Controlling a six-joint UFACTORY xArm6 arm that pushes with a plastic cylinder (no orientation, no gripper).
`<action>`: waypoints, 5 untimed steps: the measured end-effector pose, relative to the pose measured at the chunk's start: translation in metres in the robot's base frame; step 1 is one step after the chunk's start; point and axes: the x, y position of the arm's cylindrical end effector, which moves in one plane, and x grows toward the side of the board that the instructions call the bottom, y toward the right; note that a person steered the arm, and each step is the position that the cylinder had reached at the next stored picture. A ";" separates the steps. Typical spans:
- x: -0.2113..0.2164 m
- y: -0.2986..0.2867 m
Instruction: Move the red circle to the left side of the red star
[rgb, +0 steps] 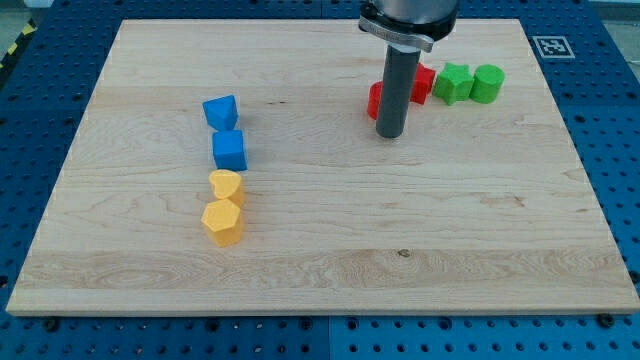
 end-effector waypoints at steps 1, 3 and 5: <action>-0.009 -0.002; -0.022 -0.003; -0.037 -0.004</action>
